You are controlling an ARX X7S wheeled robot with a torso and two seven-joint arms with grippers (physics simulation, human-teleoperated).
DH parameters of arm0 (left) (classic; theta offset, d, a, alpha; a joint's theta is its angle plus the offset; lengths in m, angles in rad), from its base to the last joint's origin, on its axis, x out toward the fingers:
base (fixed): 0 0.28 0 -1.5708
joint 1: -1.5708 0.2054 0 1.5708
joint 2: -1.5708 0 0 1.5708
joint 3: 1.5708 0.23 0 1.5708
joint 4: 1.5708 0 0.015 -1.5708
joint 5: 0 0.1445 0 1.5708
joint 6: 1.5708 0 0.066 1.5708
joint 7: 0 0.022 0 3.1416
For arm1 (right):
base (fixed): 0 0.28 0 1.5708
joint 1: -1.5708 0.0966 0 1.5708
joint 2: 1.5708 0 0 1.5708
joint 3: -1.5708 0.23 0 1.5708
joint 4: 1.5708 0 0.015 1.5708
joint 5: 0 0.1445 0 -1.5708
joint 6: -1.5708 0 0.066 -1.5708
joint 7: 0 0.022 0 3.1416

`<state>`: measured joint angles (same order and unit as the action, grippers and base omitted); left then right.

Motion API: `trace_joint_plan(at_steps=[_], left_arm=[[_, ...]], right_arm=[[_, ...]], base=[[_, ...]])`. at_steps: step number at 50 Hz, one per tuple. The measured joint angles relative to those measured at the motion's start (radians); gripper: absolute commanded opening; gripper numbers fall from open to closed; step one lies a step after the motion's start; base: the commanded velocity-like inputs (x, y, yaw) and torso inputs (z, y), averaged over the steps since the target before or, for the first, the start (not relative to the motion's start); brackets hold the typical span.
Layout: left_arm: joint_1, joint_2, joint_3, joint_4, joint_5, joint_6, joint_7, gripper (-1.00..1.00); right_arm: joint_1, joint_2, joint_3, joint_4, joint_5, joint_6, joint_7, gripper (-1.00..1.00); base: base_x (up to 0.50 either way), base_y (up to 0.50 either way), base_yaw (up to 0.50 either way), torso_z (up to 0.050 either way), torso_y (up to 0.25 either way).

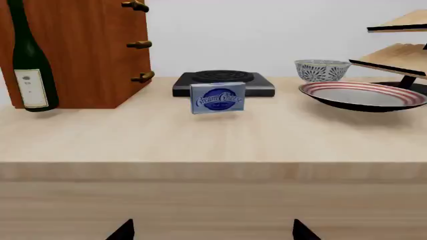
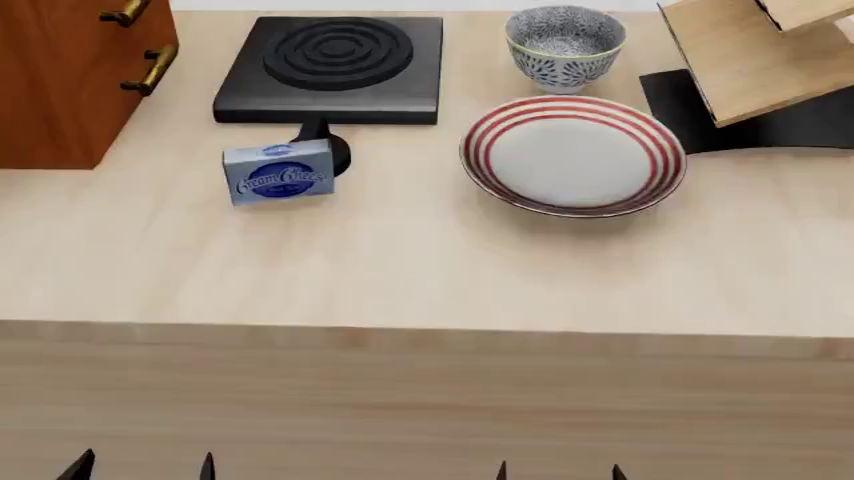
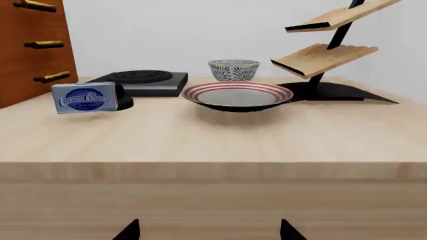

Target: Pick up the cream cheese and put it in the bowl.

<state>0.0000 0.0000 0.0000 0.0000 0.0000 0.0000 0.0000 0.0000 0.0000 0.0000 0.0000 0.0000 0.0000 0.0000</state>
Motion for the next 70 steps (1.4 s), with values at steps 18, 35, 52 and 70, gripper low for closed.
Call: trace_joint_plan(at_steps=[18, 35, 52, 70], left_arm=[[0.008, -0.032, 0.047, -0.030, 0.013, 0.090, -0.074, 1.00], [0.013, -0.063, 0.084, -0.020, -0.005, 0.095, -0.114, 1.00], [0.013, -0.087, 0.113, 0.005, -0.022, 0.072, -0.140, 1.00], [0.008, -0.105, 0.141, -0.049, -0.035, 0.127, -0.162, 1.00]], right_arm=[[0.012, 0.030, -0.037, 0.002, 0.039, 0.027, 0.054, 1.00], [0.016, 0.060, -0.068, -0.003, 0.074, 0.040, 0.092, 1.00], [0.023, 0.080, -0.094, -0.002, 0.093, 0.047, 0.123, 1.00], [0.025, 0.099, -0.115, -0.002, 0.119, 0.050, 0.145, 1.00]], base=[[0.00, 0.00, 0.00, 0.036, 0.000], [0.00, 0.00, 0.00, 0.050, 0.000], [0.01, 0.00, 0.00, 0.032, 0.000], [0.26, 0.00, 0.00, 0.000, 0.000]])
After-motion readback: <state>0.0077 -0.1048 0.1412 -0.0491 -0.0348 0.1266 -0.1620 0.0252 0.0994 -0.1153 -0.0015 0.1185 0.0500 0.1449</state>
